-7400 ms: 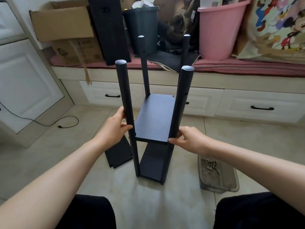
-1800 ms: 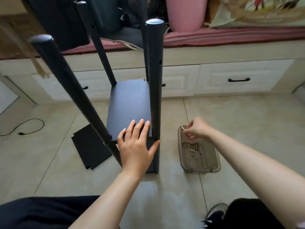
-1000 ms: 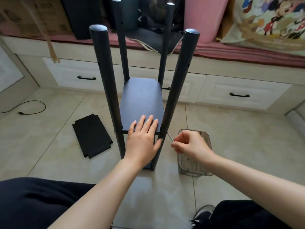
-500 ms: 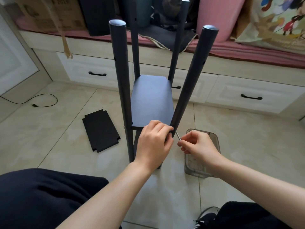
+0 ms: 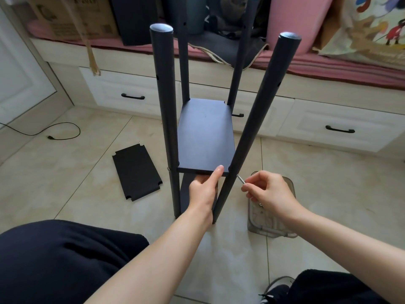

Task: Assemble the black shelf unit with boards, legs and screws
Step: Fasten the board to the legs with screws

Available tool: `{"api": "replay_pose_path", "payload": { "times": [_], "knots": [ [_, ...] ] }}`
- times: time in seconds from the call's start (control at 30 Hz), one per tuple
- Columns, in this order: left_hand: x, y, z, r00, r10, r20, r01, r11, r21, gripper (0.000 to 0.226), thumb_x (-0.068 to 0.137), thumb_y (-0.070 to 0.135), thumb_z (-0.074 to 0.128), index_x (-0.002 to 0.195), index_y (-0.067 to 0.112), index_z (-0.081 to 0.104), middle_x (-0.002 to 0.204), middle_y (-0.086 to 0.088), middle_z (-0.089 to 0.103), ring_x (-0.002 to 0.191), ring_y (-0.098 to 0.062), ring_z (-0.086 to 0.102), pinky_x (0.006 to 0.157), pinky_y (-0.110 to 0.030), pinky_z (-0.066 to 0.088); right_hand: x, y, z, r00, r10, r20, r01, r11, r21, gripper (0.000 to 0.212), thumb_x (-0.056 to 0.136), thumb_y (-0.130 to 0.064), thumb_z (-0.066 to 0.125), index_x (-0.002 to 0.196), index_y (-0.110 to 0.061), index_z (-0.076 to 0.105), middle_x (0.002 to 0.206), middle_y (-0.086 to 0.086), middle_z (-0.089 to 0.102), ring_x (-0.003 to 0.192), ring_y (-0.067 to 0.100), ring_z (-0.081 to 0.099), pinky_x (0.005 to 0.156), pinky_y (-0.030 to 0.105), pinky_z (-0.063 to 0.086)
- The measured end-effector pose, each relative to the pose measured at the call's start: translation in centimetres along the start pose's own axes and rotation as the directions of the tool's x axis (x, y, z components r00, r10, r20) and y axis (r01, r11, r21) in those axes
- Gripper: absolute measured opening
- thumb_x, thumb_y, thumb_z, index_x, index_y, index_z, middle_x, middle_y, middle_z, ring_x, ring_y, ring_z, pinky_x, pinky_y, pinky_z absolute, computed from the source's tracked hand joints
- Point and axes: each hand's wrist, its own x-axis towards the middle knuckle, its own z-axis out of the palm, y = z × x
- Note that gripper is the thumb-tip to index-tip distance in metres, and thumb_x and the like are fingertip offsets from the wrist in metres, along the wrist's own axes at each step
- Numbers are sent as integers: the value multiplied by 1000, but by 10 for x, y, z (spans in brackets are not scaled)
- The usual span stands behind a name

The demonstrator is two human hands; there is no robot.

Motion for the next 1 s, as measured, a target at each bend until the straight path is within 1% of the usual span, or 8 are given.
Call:
{"api": "replay_pose_path", "payload": {
  "times": [0.1, 0.17, 0.27, 0.4, 0.5, 0.63, 0.73, 1.0],
  "knots": [
    [3, 2, 6, 1000, -12, -3, 12, 997, -79, 18, 85, 27, 81, 97, 18, 72, 83, 9, 78, 77, -8, 74, 54, -14, 52, 2, -1, -1, 1000, -2, 3, 1, 1000, 14, 5, 91, -13, 69, 87, -15, 67, 72, -5, 74, 60, 5, 67, 56, 16, 48],
    [6, 2, 8, 1000, -1, -5, 1, 996, -94, 20, 84, 21, 82, 99, 12, 73, 86, 5, 78, 80, -10, 73, 58, -15, 53, 3, -1, -1, 1000, -8, 9, 8, 1000, 11, 4, 92, -14, 68, 88, -15, 67, 74, -4, 74, 61, 5, 68, 56, 17, 48],
    [10, 0, 9, 1000, 23, -2, -23, 996, -90, 18, 84, 17, 81, 99, 12, 72, 88, 5, 77, 84, -9, 73, 65, -16, 52, 4, -2, -1, 1000, -15, 12, 15, 1000, 6, 4, 93, -15, 67, 89, -15, 66, 75, -4, 75, 63, 5, 68, 55, 15, 48],
    [10, -3, 8, 1000, 22, 9, -22, 998, -63, 10, 86, 18, 80, 92, 15, 71, 78, 9, 77, 71, -3, 73, 56, -13, 52, 7, -6, 1, 999, -27, 19, 27, 1000, 7, 4, 93, -14, 66, 89, -14, 67, 76, -3, 75, 63, 5, 67, 55, 15, 50],
    [10, -3, 9, 1000, 14, 11, -13, 998, -61, 9, 87, 17, 79, 92, 13, 71, 77, 7, 77, 71, -5, 73, 57, -15, 53, 10, -7, 3, 999, -30, 23, 30, 1000, -3, 5, 94, -15, 65, 89, -13, 66, 77, -1, 74, 62, 3, 66, 57, 16, 50],
    [8, -2, 10, 999, 9, 41, -4, 993, -117, 8, 89, 12, 76, 94, 9, 70, 76, 3, 77, 68, -10, 75, 54, -16, 53, 11, -7, 4, 999, -34, 28, 35, 999, -35, 6, 94, -16, 65, 88, -16, 65, 76, -2, 74, 62, 4, 66, 60, 19, 52],
    [8, -2, 9, 999, 6, 46, 0, 991, -131, 11, 88, 14, 77, 96, 9, 71, 80, 1, 78, 72, -12, 75, 55, -17, 54, 11, -8, 3, 998, -58, 25, 61, 993, -104, 5, 94, -18, 65, 89, -18, 65, 75, -5, 73, 63, 6, 66, 65, 22, 55],
    [9, -1, 9, 999, 0, 32, 5, 987, -163, 16, 90, 14, 75, 103, 6, 70, 94, -7, 76, 77, -16, 76, 60, -19, 55, 11, -14, 3, 992, -121, 36, 126, 969, -213, 3, 92, -15, 66, 91, -14, 64, 79, -4, 70, 70, 8, 67, 68, 23, 56]
  ]
}}
